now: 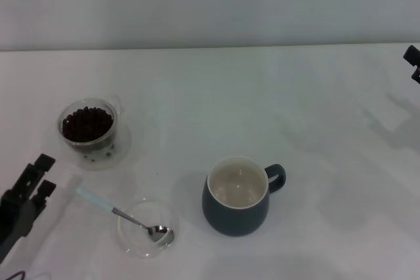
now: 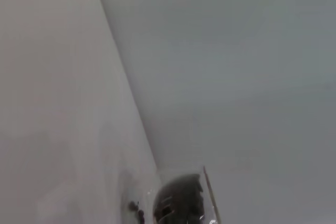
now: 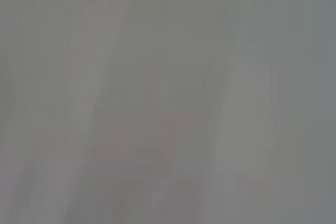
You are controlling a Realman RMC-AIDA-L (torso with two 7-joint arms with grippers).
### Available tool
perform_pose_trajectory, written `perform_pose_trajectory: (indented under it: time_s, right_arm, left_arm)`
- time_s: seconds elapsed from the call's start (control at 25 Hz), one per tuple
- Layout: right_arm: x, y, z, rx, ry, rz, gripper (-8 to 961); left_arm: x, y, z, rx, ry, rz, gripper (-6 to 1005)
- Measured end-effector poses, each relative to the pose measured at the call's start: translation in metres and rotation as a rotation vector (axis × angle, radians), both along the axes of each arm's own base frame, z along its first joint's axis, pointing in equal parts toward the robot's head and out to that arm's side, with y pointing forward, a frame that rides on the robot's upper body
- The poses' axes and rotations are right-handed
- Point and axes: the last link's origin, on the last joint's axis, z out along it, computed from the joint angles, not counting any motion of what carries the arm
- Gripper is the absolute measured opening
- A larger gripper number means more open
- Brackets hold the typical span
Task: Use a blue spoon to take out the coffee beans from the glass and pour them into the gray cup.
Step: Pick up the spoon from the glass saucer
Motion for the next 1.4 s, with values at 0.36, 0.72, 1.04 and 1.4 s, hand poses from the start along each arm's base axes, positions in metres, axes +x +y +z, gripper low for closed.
perform_pose_trajectory:
  time_s: [0.36,0.72,1.04,1.4]
  right_arm:
    - [-0.002,-0.003,-0.003,0.006,0.017,0.008,693]
    - [-0.008,0.0,-0.009,0.013,0.012,0.028,693]
    - [-0.012,0.004,-0.01,0.015,0.015,0.041,693]
    - [-0.012,0.006,-0.012,0.011,0.019,0.032,692]
  left_arm:
    - [0.006,0.012,-0.015,-0.128,0.021,-0.025,876]
    - [0.01,0.018,-0.024,-0.212,0.058,-0.05,875]
    - [0.012,0.016,-0.029,-0.231,0.077,-0.071,871]
    - [0.015,0.009,-0.03,-0.216,0.097,-0.115,843]
